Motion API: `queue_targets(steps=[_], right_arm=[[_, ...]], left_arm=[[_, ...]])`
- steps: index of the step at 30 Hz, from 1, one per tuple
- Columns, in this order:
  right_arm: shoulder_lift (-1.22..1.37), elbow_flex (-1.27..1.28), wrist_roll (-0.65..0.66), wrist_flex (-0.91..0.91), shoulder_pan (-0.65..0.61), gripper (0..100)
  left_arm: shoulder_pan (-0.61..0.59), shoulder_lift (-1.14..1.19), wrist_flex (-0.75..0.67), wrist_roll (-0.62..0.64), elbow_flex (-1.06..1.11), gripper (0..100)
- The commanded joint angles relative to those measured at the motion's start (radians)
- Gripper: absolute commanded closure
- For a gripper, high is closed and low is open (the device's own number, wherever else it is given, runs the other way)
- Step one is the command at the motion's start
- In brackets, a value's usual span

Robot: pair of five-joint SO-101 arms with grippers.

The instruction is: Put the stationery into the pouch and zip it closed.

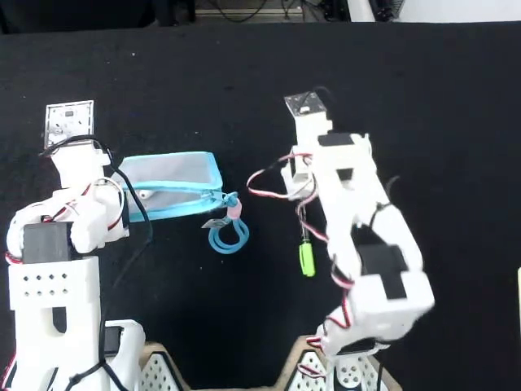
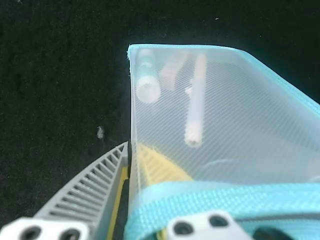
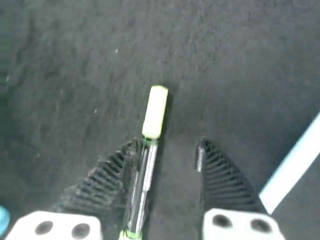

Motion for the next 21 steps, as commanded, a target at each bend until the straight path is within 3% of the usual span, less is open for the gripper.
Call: queue_targets(steps=[1, 14, 18, 21], right_arm=[[0.108, -0.209, -0.037, 0.069, -0.018, 82.8], [0.348, -0.412, -0.028, 0.104, -0.018, 83.3], [0.325, -0.406, -0.029, 0.104, -0.011, 99.5], [0.262, -0.380, -0.031, 0.123, -0.011, 99.2]], left_arm=[[-0.012, 0.002, -0.006, 0.011, -0.001, 97], [-0.008, 0.002, -0.008, 0.011, 0.001, 97], [-0.012, 0.002, -0.008, 0.011, 0.001, 97], [-0.012, 0.002, -0.008, 0.011, 0.001, 97]])
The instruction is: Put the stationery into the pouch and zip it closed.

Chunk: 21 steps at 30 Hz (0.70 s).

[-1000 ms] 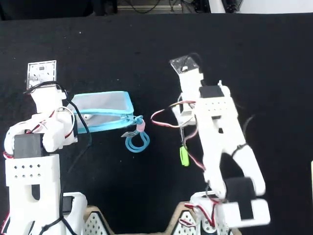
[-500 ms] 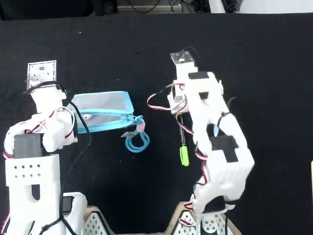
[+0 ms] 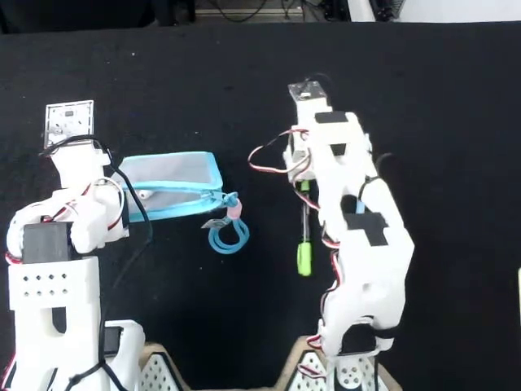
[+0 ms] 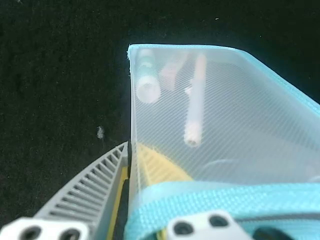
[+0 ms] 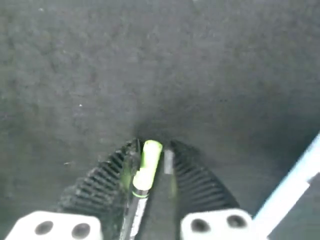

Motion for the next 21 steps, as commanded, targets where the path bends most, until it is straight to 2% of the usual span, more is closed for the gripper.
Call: queue_targets(steps=[1, 21], right_arm=[[-0.111, 0.008, -0.002, 0.023, -0.020, 98.5], [-0.820, 0.343, 0.046, 0.025, -0.011, 98.8]], left_arm=[[-0.012, 0.002, -0.008, 0.011, 0.001, 97], [-0.012, 0.002, -0.008, 0.011, 0.001, 97]])
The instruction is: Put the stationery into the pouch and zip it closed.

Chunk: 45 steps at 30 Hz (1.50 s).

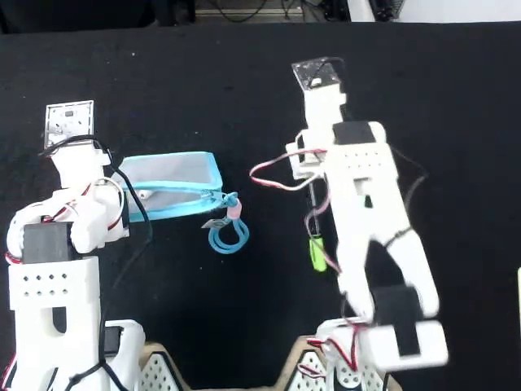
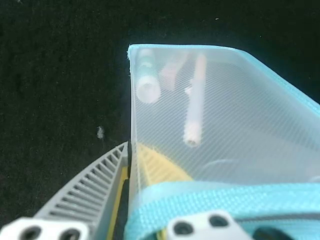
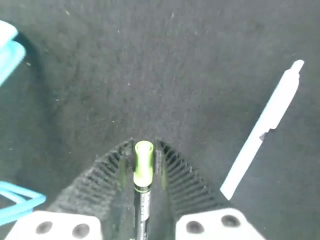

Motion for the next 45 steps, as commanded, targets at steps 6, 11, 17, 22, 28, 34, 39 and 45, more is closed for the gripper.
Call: queue_targets(steps=[6, 11, 17, 22, 28, 34, 39, 45], right_arm=[[-0.464, 0.139, 0.005, 0.000, 0.000, 98.8], [-0.650, 0.242, 0.003, -0.040, 0.000, 98.7], [-0.812, 0.438, 0.002, -0.227, -0.002, 98.7], [-0.966, 0.535, -0.078, -0.313, -0.002, 98.7], [-1.107, 0.707, -0.130, -0.465, -0.002, 98.7], [-1.222, 0.869, -0.124, -0.631, -0.002, 98.7], [-1.293, 0.983, -0.130, -0.703, -0.002, 98.7], [-1.411, 1.000, -0.130, -0.712, -0.003, 98.7]], left_arm=[[-0.008, 0.002, -0.008, 0.011, 0.001, 97], [-0.007, 0.002, -0.008, 0.011, 0.001, 97], [-0.008, 0.002, -0.008, 0.011, 0.001, 97], [-0.007, 0.002, -0.008, 0.011, 0.001, 97], [-0.008, 0.002, -0.008, 0.011, 0.001, 97], [-0.010, 0.002, -0.008, 0.011, 0.001, 97], [-0.010, 0.002, -0.008, 0.011, 0.001, 97], [-0.007, 0.002, -0.008, 0.011, 0.001, 97]])
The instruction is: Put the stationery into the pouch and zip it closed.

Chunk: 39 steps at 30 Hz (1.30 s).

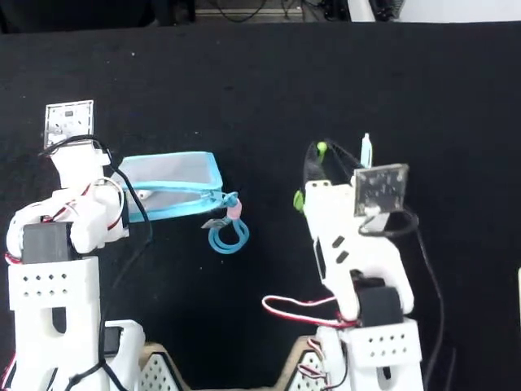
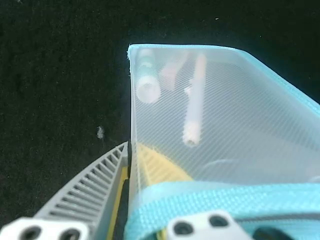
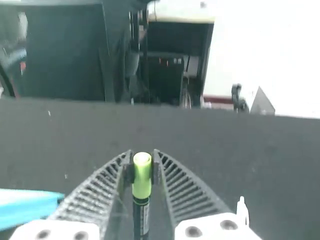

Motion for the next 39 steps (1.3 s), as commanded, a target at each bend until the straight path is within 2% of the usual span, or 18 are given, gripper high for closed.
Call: queue_targets(steps=[1, 8, 11, 28, 39], right_arm=[[-0.124, -0.012, -0.008, -0.029, -0.015, 98.7], [-0.371, -0.005, -0.002, -0.029, -0.207, 98.7], [-0.463, -0.004, 0.000, -0.029, -0.249, 98.7], [-0.464, -0.041, 0.000, -0.100, -0.247, 98.7], [-0.464, -0.042, 0.000, -0.305, -0.245, 98.7]], left_arm=[[-0.007, 0.002, -0.008, 0.011, 0.001, 97], [-0.007, 0.002, -0.008, 0.011, 0.001, 97], [-0.010, 0.002, -0.008, 0.011, 0.001, 97], [-0.012, 0.002, -0.008, 0.011, 0.001, 97], [-0.007, 0.002, -0.008, 0.011, 0.002, 97]])
